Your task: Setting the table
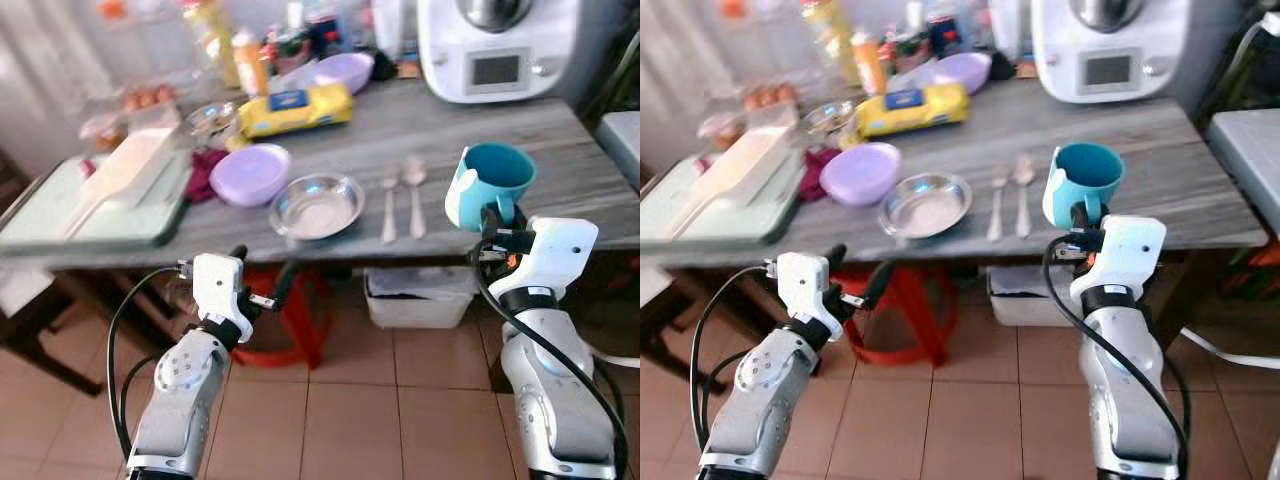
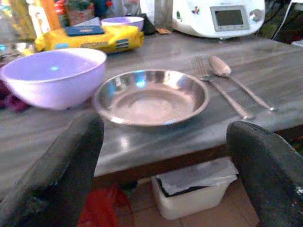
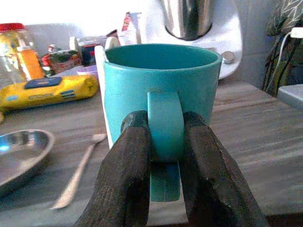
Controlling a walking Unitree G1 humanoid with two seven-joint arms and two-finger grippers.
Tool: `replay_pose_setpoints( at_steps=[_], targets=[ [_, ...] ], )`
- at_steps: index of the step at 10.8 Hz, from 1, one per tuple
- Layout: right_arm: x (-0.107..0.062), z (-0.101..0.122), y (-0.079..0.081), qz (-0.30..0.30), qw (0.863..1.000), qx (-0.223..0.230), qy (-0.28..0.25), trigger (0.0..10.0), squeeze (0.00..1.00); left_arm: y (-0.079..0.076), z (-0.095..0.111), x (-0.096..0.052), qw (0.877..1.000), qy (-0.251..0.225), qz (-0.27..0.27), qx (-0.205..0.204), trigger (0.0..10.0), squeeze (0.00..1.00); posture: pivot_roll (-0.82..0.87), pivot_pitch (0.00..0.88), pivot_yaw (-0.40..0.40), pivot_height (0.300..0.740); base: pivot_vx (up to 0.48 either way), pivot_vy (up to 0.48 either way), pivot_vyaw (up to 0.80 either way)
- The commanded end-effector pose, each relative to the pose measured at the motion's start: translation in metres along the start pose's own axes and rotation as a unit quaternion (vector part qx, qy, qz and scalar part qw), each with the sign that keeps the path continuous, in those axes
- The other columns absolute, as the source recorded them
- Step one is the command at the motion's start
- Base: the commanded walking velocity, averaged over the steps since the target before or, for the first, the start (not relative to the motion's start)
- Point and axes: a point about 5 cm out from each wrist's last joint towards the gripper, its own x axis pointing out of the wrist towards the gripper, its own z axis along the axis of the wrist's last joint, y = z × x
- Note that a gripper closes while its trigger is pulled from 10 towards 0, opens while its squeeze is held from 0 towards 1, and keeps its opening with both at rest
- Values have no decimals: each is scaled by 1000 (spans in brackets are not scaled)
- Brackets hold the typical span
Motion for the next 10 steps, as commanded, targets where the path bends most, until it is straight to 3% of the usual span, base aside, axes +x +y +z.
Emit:
replay_pose_setpoints(
  at_steps=[1,3,7,10],
  targets=[
    [1,10,2,7,1000,-5,-21,10000,0,-1,1,-1,1000,2,-1,-2,10000,0,-136,103,148,740,326,0,794],
    [2,11,2,7,1000,-5,-21,10000,0,-1,0,-2,1000,4,-2,-3,10000,0,-135,104,146,740,322,0,781],
    [3,10,2,5,1000,-3,-20,10000,0,-3,0,-1,1000,8,-5,-3,10000,0,-134,104,143,740,317,0,0],
    [5,10,3,7,1000,-3,-21,10000,0,-3,0,-4,1000,9,-15,-3,10000,0,-128,104,139,740,0,0,0]
  ],
)
